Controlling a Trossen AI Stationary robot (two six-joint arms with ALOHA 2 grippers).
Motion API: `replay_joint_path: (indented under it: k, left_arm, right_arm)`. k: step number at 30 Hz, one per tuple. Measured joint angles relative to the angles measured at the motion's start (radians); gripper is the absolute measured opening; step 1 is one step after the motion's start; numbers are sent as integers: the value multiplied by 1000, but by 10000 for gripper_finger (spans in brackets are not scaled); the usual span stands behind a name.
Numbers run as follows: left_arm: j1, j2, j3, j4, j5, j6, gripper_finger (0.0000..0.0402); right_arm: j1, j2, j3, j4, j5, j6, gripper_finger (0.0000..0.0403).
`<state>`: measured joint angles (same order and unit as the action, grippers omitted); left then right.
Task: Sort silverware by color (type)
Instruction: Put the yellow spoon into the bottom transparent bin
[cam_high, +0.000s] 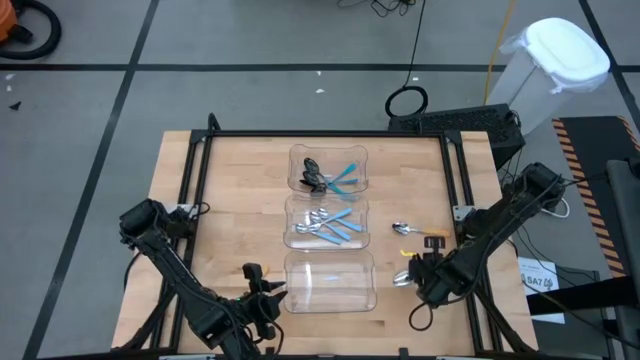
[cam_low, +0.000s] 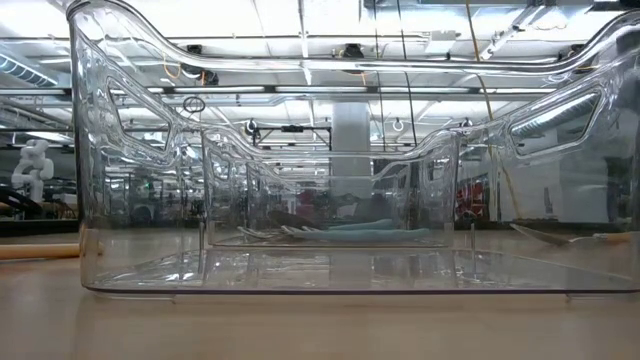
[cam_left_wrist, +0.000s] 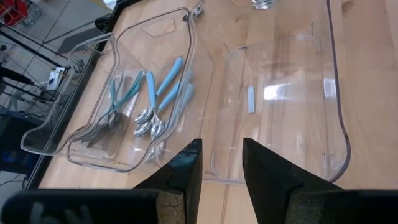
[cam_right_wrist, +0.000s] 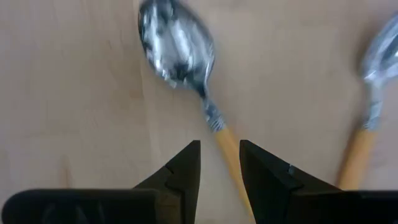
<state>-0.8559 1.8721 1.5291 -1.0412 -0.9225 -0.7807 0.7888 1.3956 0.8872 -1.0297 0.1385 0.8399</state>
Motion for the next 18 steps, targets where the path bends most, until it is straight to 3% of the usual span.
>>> replay_joint_path:
  k: [5,13,18]
  left_arm:
    - [0,0,0,0,5,3,115]
    - [0,0,0,0,5,4,115]
    - [0,0,0,0,5,5,115]
  right_arm:
    - [-8,0,-66,66,-35,-15,117]
    - [-8,0,-139,148,-29,-42,194]
    - [-8,0,-178,177,-10,-58,195]
